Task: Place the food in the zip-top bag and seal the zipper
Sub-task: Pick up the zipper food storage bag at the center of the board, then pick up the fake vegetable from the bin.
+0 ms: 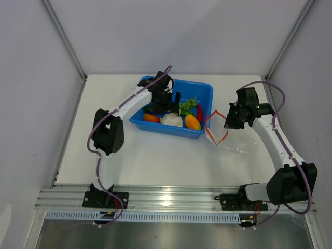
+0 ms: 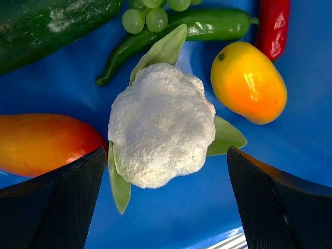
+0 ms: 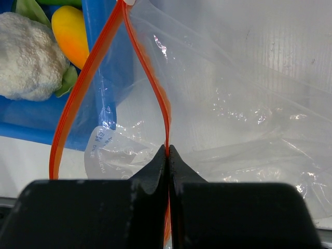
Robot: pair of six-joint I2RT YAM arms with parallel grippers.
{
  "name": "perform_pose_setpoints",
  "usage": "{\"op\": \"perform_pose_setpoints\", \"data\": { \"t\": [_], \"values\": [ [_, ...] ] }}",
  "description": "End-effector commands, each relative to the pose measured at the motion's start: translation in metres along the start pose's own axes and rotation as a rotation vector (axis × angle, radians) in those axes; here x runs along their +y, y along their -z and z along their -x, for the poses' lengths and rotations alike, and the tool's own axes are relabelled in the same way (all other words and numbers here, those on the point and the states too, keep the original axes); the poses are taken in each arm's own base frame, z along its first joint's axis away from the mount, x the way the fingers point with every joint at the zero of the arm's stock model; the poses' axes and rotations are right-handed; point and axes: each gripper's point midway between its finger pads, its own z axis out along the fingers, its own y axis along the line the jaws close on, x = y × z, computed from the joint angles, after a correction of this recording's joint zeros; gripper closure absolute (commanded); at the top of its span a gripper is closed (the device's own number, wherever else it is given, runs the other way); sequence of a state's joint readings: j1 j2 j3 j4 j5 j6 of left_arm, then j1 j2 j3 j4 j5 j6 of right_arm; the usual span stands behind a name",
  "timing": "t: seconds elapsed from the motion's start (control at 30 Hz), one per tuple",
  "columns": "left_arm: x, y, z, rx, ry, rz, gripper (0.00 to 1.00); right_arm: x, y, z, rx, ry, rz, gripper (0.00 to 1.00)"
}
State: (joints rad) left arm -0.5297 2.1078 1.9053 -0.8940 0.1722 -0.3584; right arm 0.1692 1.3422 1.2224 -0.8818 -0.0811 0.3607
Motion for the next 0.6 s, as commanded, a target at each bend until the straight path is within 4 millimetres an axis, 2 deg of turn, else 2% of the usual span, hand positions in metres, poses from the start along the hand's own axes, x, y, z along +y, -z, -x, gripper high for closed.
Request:
{"op": "perform_pose_setpoints", "data": {
  "t": [0.0, 0.27, 0.4, 0.5, 0.53, 0.57],
  "values": [
    [-0.004, 0.000, -0.002, -0.019, 0.005, -0.034, 0.01, 0.001, 0.005, 0.002, -0.026, 0.016, 0.032, 1.00],
    [-0.014, -0.020, -0.019, 0.026, 0.017, -0.104, 0.01, 0.003, 0.002, 0.005, -0.016, 0.002, 0.046, 1.00],
    [-0.015, -0.024, -0.023, 0.030, 0.025, -0.122, 0.08, 0.003, 0.004, 0.006, -0.018, 0.001, 0.044, 1.00],
    [-0.014, -0.026, -0.026, 0.027, 0.026, -0.128, 0.25, 0.002, 0.004, 0.005, -0.018, -0.002, 0.041, 1.00],
    [-0.015, -0.026, -0.025, 0.025, 0.023, -0.131, 0.37, 0.001, 0.004, 0.004, -0.019, -0.002, 0.039, 1.00],
    [-0.014, -0.028, -0.028, 0.032, 0.025, -0.128, 0.41, 0.001, 0.004, 0.004, -0.019, -0.004, 0.039, 1.00]
  ]
}}
